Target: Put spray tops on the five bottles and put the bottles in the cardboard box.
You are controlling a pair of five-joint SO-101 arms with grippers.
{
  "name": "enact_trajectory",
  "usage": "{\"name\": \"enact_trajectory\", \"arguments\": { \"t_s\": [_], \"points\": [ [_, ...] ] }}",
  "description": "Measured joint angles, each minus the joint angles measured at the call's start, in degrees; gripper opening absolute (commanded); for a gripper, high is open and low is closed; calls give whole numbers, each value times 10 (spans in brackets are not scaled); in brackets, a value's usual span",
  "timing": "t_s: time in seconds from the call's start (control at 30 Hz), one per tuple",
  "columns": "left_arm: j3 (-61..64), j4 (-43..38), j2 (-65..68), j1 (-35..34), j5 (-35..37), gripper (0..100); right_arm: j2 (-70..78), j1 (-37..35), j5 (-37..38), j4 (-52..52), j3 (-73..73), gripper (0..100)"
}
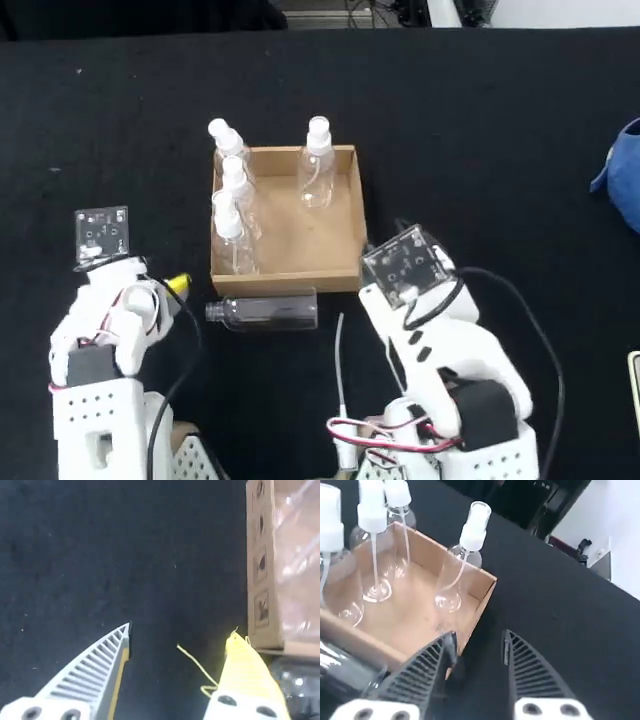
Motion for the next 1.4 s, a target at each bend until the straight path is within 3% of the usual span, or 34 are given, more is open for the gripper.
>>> {"name": "enact_trajectory", "arguments": {
  "t_s": [0.33, 0.47, 0.83, 1.1, 1.23, 1.4],
  "points": [
    [-102, -1, 302, 18, -11, 184, 143, -2, 7, 10, -54, 130],
    [-113, -1, 350, 41, -11, 184, 150, -2, 7, 10, -55, 130],
    [-90, -1, 287, 62, -3, 184, 152, -2, 7, 10, -55, 132],
    [-43, 67, 142, 167, -4, 184, 152, -2, 7, 10, -45, 133],
    [-26, 90, 81, 178, -3, 184, 152, -2, 9, 37, -45, 133],
    [-22, 108, 41, 186, -3, 184, 156, -43, 83, 96, -45, 135]
  ]
}}
